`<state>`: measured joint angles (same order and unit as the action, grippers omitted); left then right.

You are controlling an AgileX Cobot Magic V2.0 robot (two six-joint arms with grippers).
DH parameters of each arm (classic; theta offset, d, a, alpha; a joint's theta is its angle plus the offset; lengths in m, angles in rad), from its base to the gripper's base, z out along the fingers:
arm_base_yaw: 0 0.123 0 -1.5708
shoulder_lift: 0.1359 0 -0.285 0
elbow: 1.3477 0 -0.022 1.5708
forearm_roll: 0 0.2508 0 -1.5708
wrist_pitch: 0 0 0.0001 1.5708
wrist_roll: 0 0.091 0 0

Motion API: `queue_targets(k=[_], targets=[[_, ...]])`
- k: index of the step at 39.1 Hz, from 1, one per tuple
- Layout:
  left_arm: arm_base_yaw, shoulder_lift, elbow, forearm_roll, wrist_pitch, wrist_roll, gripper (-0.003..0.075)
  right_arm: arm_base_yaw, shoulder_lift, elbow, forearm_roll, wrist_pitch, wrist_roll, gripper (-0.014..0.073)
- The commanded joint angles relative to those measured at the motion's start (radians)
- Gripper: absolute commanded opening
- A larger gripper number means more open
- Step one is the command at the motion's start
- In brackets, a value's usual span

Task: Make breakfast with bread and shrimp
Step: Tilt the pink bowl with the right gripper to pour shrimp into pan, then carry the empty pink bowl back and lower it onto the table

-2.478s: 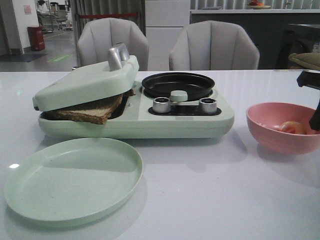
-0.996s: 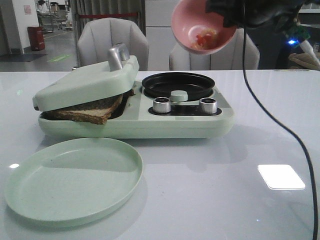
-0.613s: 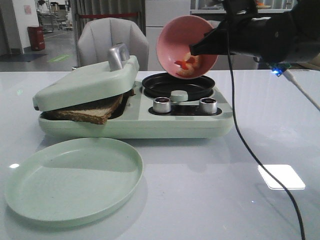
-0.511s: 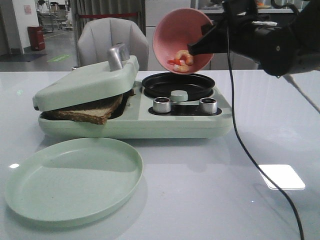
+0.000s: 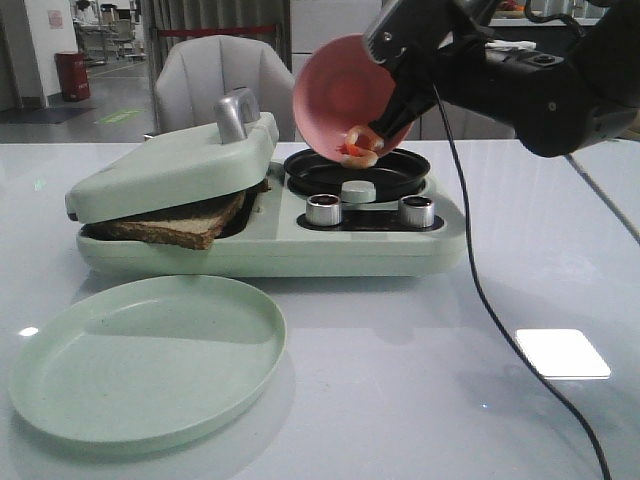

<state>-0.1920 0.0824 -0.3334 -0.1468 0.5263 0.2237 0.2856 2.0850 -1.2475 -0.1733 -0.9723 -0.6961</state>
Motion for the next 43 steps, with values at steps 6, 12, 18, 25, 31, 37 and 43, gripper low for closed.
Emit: queue_targets(k=[6,12,18,25,31,37,43], targets=[[-0.008,0.012,-0.028,-0.013,-0.084,-0.013,0.0114,-0.004,-0.013,-0.105,0.032,-0.024,-0.031,0.0140],[-0.008,0.012,-0.028,-0.013,-0.084,-0.013,0.0114,-0.002,-0.010,-0.120,0.018,-0.040,-0.061,0.0140],[-0.008,0.012,-0.028,-0.013,-0.084,-0.013,0.0114,-0.002,-0.010,-0.125,0.014,-0.015,-0.156,0.0140],[-0.008,0.012,-0.028,-0.013,-0.084,-0.013,0.0114,-0.002,-0.010,-0.126,-0.064,-0.001,-0.184,0.0140],[-0.008,0.012,-0.028,-0.013,-0.084,-0.013,0.0114,-0.002,-0.010,-0.147,0.063,-0.005,-0.108,0.0140],[-0.008,0.012,-0.028,-0.013,-0.084,-0.013,0.0114,-0.002,-0.012,-0.193,0.291,0.009,0.150,0.0140],[-0.008,0.012,-0.028,-0.013,-0.084,-0.013,0.0114,-0.002,-0.046,-0.215,0.443,0.137,0.425,0.0140]])
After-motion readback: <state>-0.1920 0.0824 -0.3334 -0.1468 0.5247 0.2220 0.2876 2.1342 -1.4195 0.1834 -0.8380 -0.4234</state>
